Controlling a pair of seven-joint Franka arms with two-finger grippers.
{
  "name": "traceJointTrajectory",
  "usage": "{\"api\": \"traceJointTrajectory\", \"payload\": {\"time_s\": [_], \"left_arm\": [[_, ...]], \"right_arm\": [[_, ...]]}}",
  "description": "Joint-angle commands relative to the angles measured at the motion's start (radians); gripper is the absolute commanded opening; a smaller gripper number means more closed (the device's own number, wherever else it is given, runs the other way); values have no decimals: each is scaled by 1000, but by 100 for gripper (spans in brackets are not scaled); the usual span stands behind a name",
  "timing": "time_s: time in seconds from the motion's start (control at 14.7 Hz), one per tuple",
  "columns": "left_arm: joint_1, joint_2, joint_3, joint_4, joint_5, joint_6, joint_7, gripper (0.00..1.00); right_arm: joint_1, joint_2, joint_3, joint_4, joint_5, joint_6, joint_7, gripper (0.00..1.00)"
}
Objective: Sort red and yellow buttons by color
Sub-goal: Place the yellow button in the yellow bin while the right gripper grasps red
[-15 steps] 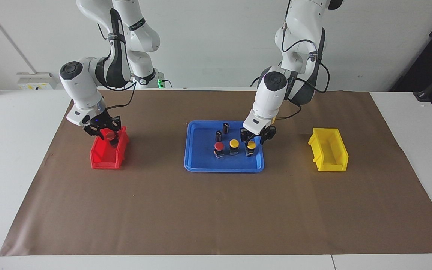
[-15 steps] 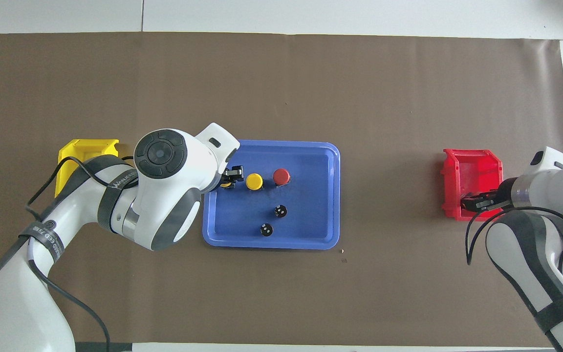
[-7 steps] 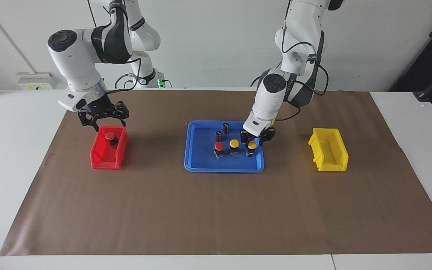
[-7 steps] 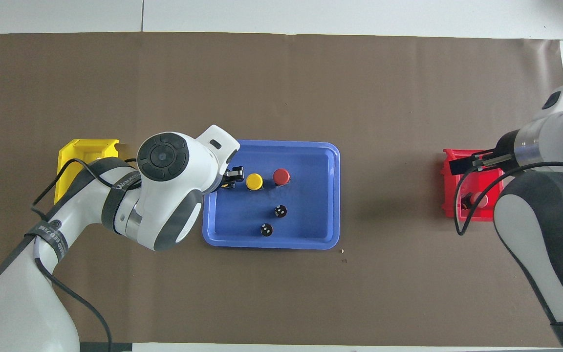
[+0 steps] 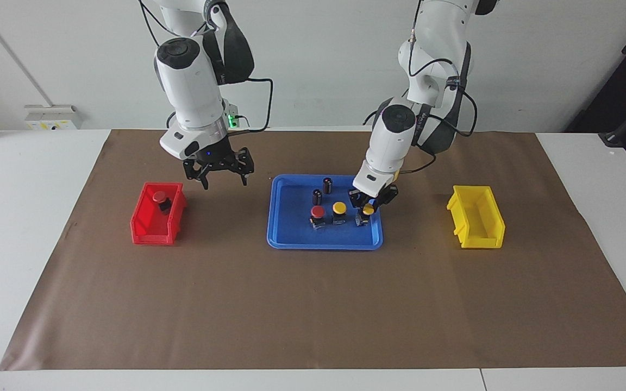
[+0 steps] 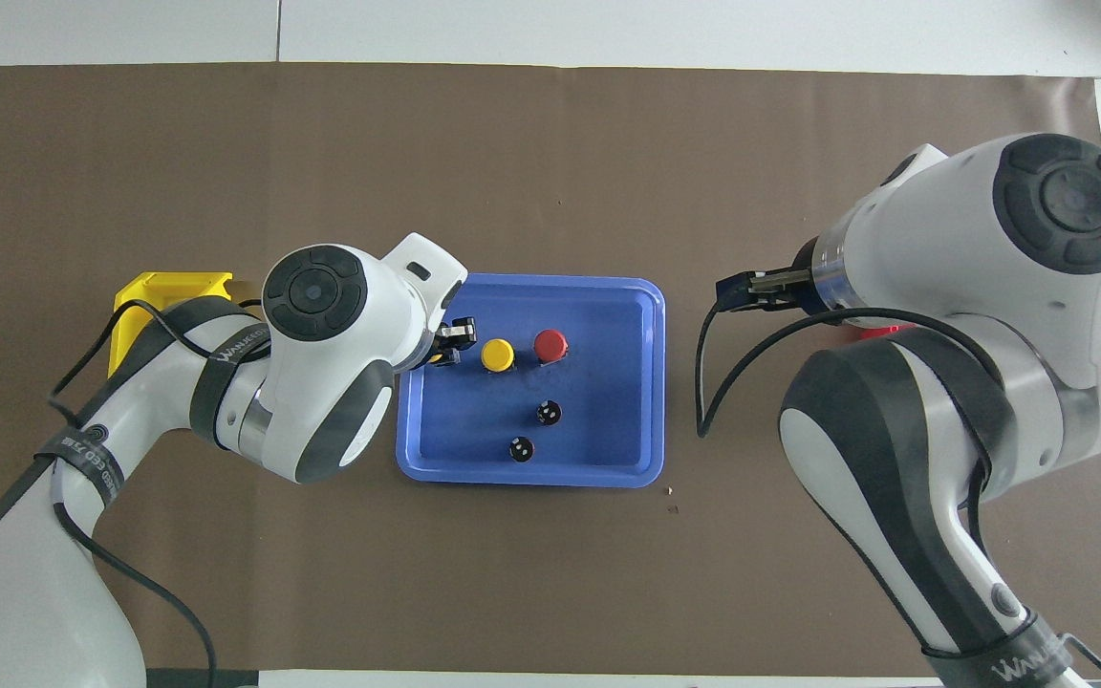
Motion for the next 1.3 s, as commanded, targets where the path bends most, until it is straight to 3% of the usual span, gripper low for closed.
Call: {"api": "traceJointTrajectory", "payload": {"time_s": [0.0,0.14,0.34,0.55,0.68,0.95,1.23], "left_arm": [[58,-53,14,136,15,-260,71,3],[197,-149,12,134,15,-313,227,3],[362,-186,15,112,18,-353,454,3],[500,-246,18,-38,63,-220,652,3],[525,-295,20,-186,69,-97,671,3],[545,-274,18,-249,69,5,674,3],[541,-272,18,-344,69,76,671,3]], "right_arm": [[77,171,-1,218,2,-48,152,100],[130,177,-1,207,5,4,199,100],[201,197,-1,158,-4,79,282,100],[262,284,-1,140,-30,162,341,100],[278,300,-1,83,-68,214,350,100],[279,318,-1,55,-119,239,347,99],[293,336,1,37,-119,276,350,80]]}}
